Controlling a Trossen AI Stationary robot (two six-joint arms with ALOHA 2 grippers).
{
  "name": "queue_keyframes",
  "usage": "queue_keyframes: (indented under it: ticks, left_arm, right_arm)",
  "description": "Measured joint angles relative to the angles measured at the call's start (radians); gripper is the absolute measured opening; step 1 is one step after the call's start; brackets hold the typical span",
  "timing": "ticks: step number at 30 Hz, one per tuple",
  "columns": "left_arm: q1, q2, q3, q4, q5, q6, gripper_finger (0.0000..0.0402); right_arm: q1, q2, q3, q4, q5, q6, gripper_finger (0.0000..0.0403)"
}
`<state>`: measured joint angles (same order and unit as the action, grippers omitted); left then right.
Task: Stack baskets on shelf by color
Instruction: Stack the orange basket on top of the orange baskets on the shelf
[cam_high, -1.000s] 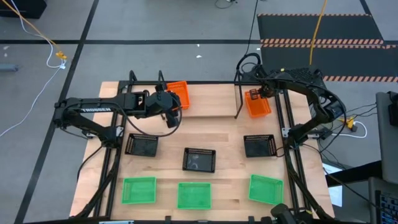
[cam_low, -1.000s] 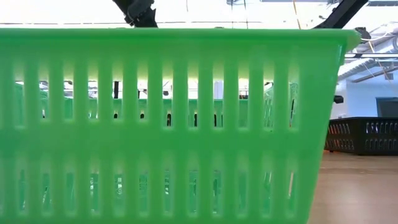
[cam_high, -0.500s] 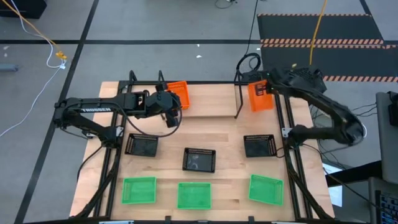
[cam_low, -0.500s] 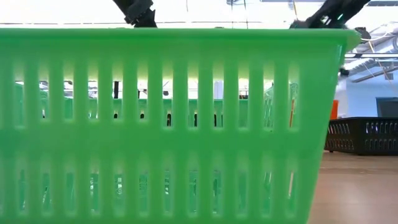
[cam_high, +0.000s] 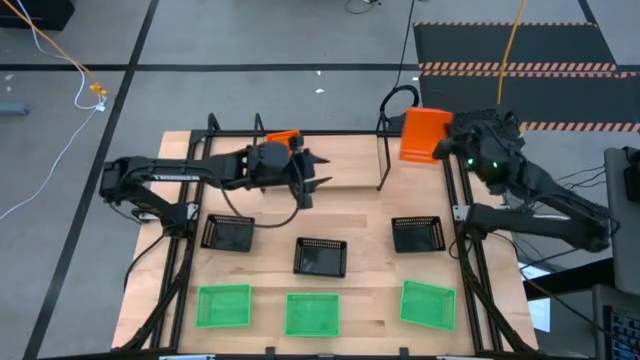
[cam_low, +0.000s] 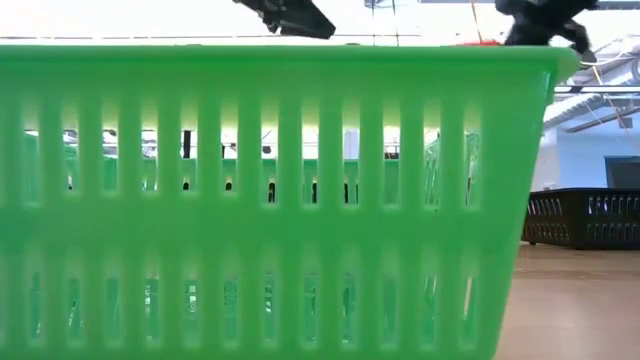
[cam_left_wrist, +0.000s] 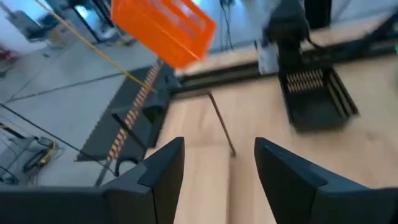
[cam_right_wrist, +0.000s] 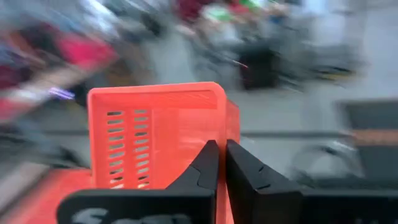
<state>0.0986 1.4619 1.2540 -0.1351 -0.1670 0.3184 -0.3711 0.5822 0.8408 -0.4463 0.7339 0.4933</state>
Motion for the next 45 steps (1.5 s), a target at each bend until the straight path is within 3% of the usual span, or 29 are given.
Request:
queue_keyframes:
  ticks: [4,9,13,15,19,22,27,30,35,40,45]
  left_arm:
    - [-0.014,0.015,0.0,0.069,0.0,0.292,0.0197]
    - [-0.064,0.028,-0.001,0.089,-0.002,0.683,0.0187]
    - [-0.136,0.077,0.0,0.151,-0.021,0.807,0.0162]
    - [-0.172,0.12,0.0,0.199,-0.1,0.854,0.015]
    - [-0.208,0.207,-0.001,0.303,-0.385,0.965,0.0137]
    - [-0.208,0.257,-0.001,0.41,-0.527,1.018,0.0143]
    - [-0.187,0.279,0.0,0.482,-0.637,1.067,0.0174]
    - [-0.156,0.278,0.0,0.413,-0.699,1.031,0.0188]
    - [-0.11,0.278,0.0,0.23,-0.708,0.962,0.0186]
    - [-0.079,0.278,0.001,0.222,-0.706,0.935,0.0159]
    - [-0.075,0.277,0.002,0.252,-0.697,0.975,0.0079]
  right_arm:
    - [0.108,0.026,-0.118,0.394,-0.078,-0.071,0.0005]
    - [0.141,0.137,-0.131,0.492,-0.081,-0.038,0.0005]
    - [0.14,0.264,-0.131,0.679,-0.082,0.004,0.0005]
    - [0.139,0.327,-0.131,0.791,-0.103,0.031,0.0004]
    - [0.139,0.428,-0.131,0.961,-0.153,0.06,0.0004]
    - [0.14,0.485,-0.131,1.023,-0.155,0.07,0.0004]
    - [0.139,0.55,-0.131,1.098,-0.155,0.07,0.0004]
    - [0.139,0.569,-0.131,1.129,-0.155,0.059,0.0004]
    - [0.139,0.573,-0.131,1.144,-0.156,0.036,0.0004]
    - [0.14,0.573,-0.131,1.145,-0.159,0.038,0.0004]
    - [0.146,0.573,-0.131,1.145,-0.164,0.045,0.0004]
